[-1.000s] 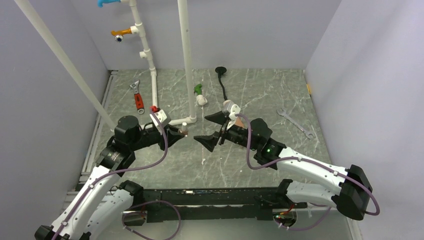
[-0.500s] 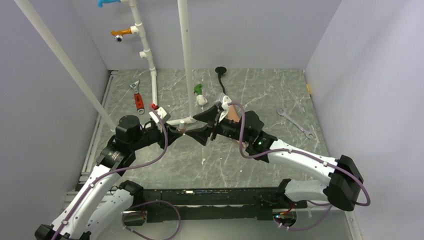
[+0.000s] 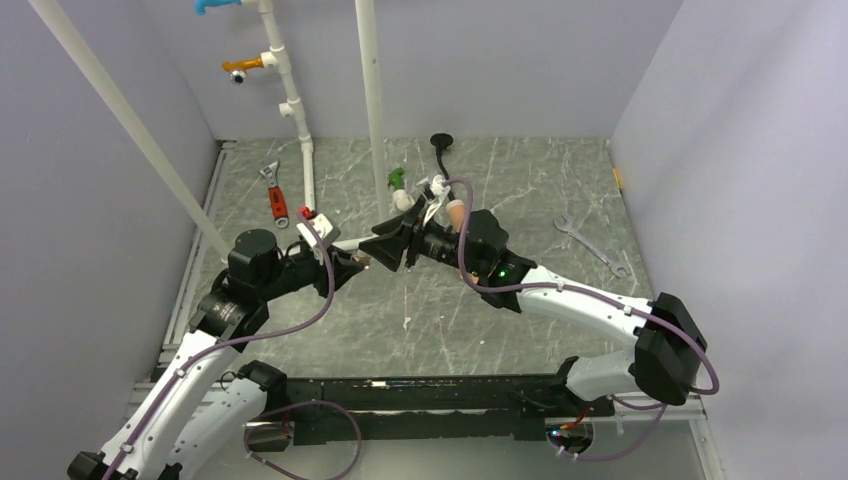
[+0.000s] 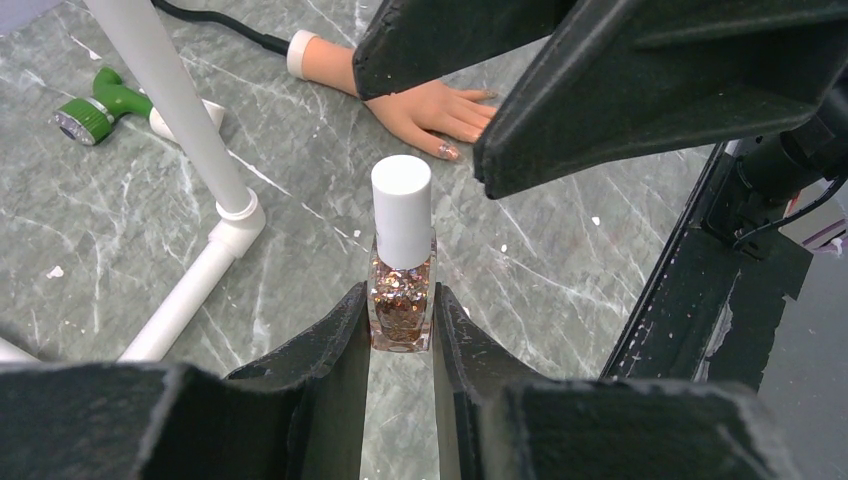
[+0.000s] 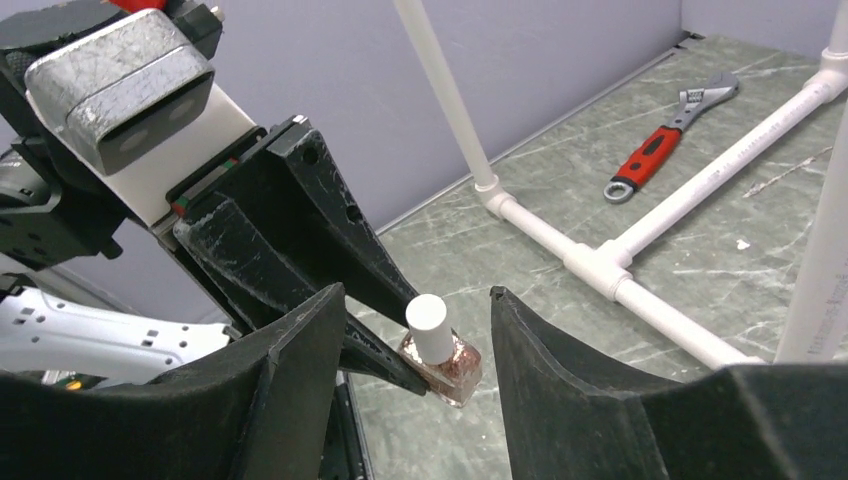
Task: Paint the nails
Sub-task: Unscrew the nail polish bottle.
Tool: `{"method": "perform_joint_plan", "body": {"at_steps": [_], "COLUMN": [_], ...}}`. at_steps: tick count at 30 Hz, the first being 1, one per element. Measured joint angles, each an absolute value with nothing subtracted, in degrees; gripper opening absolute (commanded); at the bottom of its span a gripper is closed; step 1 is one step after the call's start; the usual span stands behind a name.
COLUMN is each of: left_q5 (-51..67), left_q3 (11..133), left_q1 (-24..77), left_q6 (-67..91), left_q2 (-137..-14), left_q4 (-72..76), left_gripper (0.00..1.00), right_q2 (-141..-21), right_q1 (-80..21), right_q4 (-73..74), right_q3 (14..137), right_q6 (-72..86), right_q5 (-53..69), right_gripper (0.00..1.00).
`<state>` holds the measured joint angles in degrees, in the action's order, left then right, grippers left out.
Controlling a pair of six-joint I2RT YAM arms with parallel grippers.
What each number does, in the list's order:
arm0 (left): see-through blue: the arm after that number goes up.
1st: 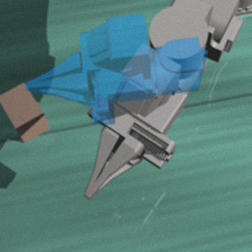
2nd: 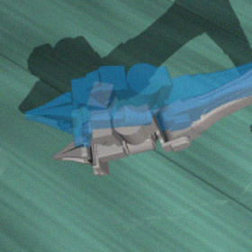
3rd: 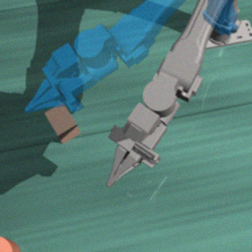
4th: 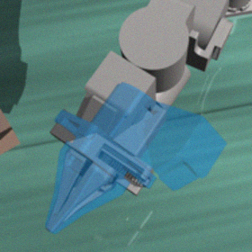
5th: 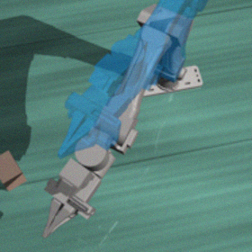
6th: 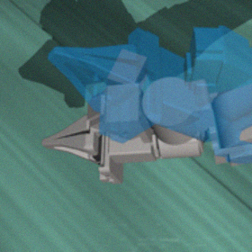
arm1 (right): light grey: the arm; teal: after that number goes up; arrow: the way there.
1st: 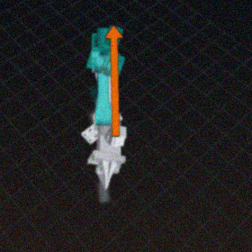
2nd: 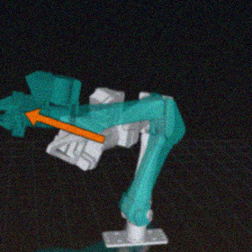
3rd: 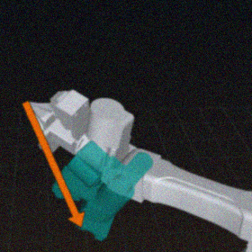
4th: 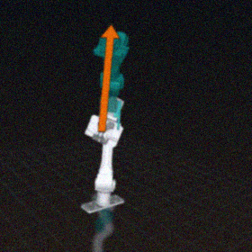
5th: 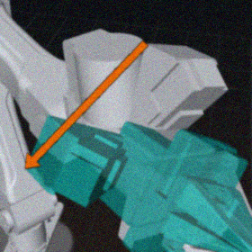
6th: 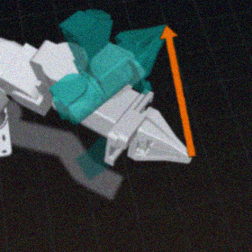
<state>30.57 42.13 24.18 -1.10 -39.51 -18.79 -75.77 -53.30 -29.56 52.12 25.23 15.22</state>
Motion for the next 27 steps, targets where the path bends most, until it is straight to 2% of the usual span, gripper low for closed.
{"method": "perform_joint_plan", "body": {"at_steps": [15,27], "left_q5": [30.6,30.5], "left_q3": [42.2,42.2], "left_q1": [24.2,24.2], "left_q6": [-1.5,-1.5], "left_q2": [-39.5,-39.6], "left_q4": [-20.0,-20.1], "left_gripper": [0.00,0.00], "right_q2": [-79.1,-81.6], "right_q1": [-53.1,-53.5], "right_q4": [-26.9,-26.5], "right_q3": [53.7,55.6], "right_q6": [26.7,27.4], "right_q5": [15.4,18.0], "right_gripper": [0.48,0.24]}}
